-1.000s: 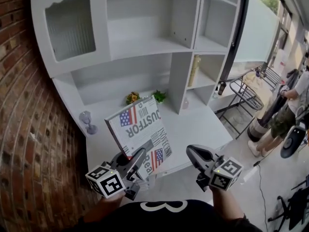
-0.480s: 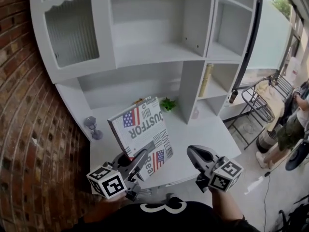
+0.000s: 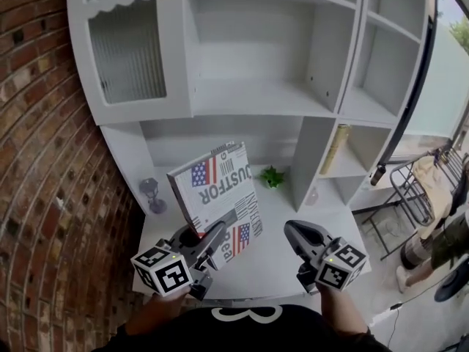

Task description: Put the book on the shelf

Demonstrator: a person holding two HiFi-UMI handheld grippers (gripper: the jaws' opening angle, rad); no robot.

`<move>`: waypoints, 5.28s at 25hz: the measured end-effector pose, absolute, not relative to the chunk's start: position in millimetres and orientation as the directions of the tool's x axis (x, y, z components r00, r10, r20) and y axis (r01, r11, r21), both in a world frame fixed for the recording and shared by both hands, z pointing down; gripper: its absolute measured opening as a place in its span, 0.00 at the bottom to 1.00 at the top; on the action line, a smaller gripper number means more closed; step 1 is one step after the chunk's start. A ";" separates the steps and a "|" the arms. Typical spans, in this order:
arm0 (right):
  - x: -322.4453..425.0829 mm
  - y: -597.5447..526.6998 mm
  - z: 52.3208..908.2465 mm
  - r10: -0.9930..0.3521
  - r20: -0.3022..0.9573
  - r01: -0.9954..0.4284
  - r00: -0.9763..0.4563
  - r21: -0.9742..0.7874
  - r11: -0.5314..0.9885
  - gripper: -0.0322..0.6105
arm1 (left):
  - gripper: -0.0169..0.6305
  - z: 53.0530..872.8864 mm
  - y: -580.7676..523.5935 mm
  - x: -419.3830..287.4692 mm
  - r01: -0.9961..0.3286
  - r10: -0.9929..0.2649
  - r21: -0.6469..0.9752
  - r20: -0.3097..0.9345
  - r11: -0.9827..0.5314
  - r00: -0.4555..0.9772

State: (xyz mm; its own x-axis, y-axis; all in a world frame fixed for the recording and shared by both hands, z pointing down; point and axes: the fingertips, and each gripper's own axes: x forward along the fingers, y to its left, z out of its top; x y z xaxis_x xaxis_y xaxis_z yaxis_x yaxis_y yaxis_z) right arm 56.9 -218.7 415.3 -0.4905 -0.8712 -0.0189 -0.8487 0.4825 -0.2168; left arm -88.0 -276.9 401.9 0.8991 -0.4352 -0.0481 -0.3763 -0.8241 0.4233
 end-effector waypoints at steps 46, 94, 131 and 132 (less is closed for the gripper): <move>171.2 -270.0 407.0 -0.740 -0.098 -0.722 -0.665 -0.167 0.671 0.07 | 0.26 142.2 -398.0 1.9 -0.657 -0.662 0.104 -0.212 -0.747 0.719; 235.3 -269.2 433.0 -0.816 -0.058 -0.785 -0.576 -0.240 0.571 0.07 | 0.42 154.9 -547.0 24.0 -0.877 -0.875 -0.009 -0.067 -0.480 0.479; 62.8 -200.8 390.9 -0.695 -0.145 -0.661 -0.705 -0.224 0.717 0.07 | 0.03 367.0 -213.9 -11.8 -0.344 -0.380 0.280 -0.085 -0.896 0.921; 60.1 -199.0 393.4 -0.691 -0.147 -0.655 -0.708 -0.231 0.720 0.07 | 0.03 374.8 -213.9 -14.1 -0.351 -0.388 0.293 -0.078 -0.889 0.918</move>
State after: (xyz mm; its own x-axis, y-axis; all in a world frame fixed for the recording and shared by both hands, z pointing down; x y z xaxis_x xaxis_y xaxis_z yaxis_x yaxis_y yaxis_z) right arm 60.1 -199.0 393.4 -0.7077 -0.6911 -0.1470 -0.6548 0.7196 -0.2310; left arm -14.1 -213.9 374.8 0.9184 -0.3879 -0.0776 -0.3509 -0.8894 0.2931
